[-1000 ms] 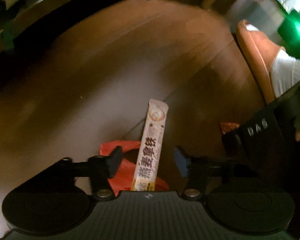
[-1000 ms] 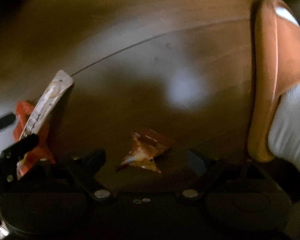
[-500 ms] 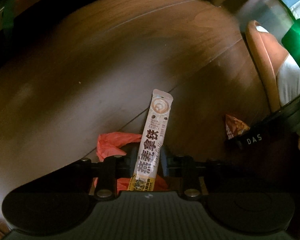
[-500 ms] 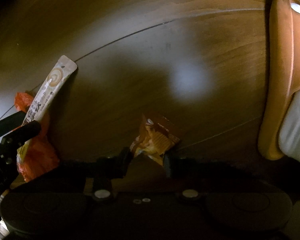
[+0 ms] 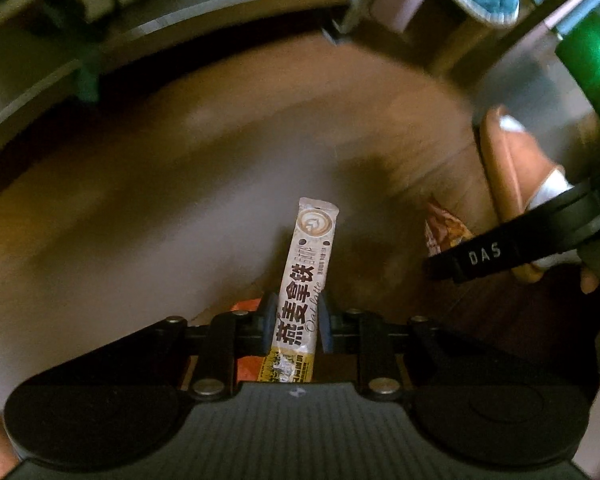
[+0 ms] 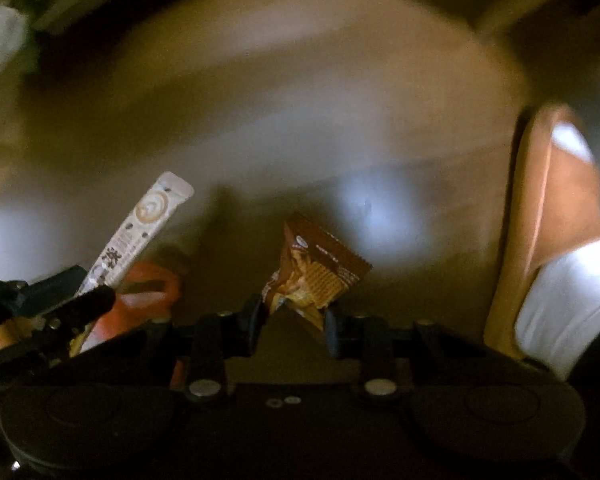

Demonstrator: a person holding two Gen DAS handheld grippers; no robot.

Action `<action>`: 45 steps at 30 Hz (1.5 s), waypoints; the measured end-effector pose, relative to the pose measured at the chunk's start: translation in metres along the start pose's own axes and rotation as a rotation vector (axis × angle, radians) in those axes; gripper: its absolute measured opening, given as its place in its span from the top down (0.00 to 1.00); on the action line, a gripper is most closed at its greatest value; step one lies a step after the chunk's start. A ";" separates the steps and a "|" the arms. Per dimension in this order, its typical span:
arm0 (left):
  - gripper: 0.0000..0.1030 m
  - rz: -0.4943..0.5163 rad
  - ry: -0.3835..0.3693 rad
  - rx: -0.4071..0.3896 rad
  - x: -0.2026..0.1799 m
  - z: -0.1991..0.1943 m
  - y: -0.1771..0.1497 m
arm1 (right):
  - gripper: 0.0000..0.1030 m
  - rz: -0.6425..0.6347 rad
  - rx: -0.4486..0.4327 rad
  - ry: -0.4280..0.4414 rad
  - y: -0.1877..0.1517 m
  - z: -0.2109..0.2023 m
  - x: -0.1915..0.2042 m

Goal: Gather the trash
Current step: 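Grasp white snack stick with left tool while right tool grasps brown snack wrapper, then lift snack stick and wrapper with both tools over the teal bin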

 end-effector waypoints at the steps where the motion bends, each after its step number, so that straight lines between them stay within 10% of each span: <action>1: 0.80 -0.006 0.004 -0.015 0.000 -0.011 0.002 | 0.72 -0.007 -0.015 0.007 0.003 -0.010 0.002; 24: 0.80 -0.122 0.040 -0.462 -0.053 -0.303 0.033 | 0.73 -0.304 -0.563 0.133 -0.041 -0.360 0.036; 45: 0.80 0.043 -0.022 -0.929 -0.180 -0.520 0.091 | 0.74 -0.376 -0.979 0.071 -0.091 -0.616 -0.028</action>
Point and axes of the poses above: each gripper's, at about its wrist camera, not at the fingertips, and z roughly the way its jaws point, x to its left, y to its top, the point moved 2 cm from there along z, roughly the way its jaws point, and after that the axes turned 7 degrees about -x, right-handed, at the moved point
